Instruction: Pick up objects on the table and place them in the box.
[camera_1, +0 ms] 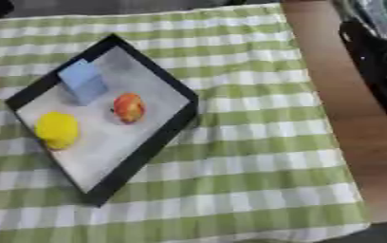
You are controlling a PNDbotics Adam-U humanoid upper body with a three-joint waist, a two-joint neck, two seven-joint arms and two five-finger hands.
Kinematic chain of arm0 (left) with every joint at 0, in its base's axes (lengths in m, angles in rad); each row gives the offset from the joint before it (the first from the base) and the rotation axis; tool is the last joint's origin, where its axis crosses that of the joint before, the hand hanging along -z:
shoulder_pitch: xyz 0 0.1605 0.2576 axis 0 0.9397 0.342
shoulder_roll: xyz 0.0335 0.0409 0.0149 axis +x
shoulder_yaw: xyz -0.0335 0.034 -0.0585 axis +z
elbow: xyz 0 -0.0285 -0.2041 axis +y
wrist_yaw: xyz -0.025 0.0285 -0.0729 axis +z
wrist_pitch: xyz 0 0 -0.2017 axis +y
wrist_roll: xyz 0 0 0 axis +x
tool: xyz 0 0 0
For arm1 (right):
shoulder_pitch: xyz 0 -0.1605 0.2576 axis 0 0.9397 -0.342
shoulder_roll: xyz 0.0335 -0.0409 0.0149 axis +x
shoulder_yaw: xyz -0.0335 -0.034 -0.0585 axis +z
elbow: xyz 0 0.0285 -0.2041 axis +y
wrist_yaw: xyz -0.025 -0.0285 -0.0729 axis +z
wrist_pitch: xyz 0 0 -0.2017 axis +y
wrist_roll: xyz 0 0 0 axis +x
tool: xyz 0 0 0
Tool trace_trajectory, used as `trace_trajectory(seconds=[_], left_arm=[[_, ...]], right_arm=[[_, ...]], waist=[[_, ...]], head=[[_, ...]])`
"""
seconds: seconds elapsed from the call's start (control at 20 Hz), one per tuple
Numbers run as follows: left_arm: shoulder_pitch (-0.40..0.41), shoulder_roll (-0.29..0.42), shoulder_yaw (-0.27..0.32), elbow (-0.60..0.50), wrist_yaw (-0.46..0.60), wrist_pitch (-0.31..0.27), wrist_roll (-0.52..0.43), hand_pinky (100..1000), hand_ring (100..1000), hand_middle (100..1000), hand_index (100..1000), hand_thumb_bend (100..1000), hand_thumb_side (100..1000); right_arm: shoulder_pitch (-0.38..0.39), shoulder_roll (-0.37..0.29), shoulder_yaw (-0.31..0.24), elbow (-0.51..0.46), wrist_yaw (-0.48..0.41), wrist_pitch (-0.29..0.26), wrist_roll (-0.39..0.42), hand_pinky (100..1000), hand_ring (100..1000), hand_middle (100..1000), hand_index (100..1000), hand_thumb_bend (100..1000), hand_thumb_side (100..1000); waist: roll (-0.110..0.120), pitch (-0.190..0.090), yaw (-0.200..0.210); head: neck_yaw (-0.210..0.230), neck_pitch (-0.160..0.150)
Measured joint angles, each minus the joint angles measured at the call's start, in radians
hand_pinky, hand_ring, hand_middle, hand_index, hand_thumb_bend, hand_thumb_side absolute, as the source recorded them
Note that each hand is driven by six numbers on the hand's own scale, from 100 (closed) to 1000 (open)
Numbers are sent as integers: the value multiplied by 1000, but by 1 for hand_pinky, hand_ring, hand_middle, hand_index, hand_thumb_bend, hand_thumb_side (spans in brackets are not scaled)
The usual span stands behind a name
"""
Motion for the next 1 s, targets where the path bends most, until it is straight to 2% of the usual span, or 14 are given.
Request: trace_trajectory(seconds=[0.1, 0.3, 0.5, 0.6, 0.75, 0.8, 0.9, 0.95, 1.0], left_arm=[[0, 52, 2, 2, -50, 43, -32, 815, 810, 846, 847, 100, 683], [-2, 197, -15, 36, -121, 112, -138, 825, 822, 854, 873, 122, 622], [-23, 362, -59, 134, -163, 138, -273, 838, 835, 866, 891, 176, 597], [-37, 435, -96, 181, -165, 138, -355, 851, 846, 871, 891, 264, 573], [-62, 534, -164, 224, -161, 122, -488, 862, 858, 872, 886, 423, 516], [-73, 560, -185, 228, -161, 106, -533, 863, 858, 871, 885, 447, 499], [-105, 600, -223, 227, -164, 49, -623, 868, 862, 868, 883, 521, 451], [-121, 614, -239, 227, -168, 9, -669, 877, 870, 868, 880, 579, 393], [-136, 626, -253, 227, -174, -34, -713, 882, 874, 867, 879, 606, 374]], right_arm=[[51, 38, -40, -35, -18, 21, -49, 943, 755, 664, 755, 100, 427], [130, 107, -90, -112, -11, 50, -97, 941, 758, 668, 758, 100, 374], [172, 144, -104, -179, 30, 59, -102, 941, 759, 669, 758, 100, 380], [183, 149, -104, -196, 40, 64, -99, 940, 758, 668, 758, 100, 386], [191, 149, -100, -210, 45, 74, -91, 940, 757, 668, 758, 100, 390], [191, 149, -100, -212, 46, 77, -88, 940, 757, 668, 758, 100, 391], [191, 149, -99, -213, 47, 81, -84, 940, 757, 667, 757, 100, 392], [192, 149, -97, -214, 48, 83, -82, 940, 756, 666, 757, 100, 393], [193, 149, -94, -214, 48, 84, -80, 940, 756, 666, 757, 100, 394]], waist=[[4, 0, -1], [17, 0, -1], [24, -1, -1], [28, -1, 0], [33, -1, 5], [34, -2, 6], [37, -5, 6], [37, -6, 6], [37, -6, 6]], head=[[-4, 0], [-8, 1], [-9, 1], [-14, 1], [-23, 1], [-25, 1], [-26, 1], [-26, 1], [-26, 1]])
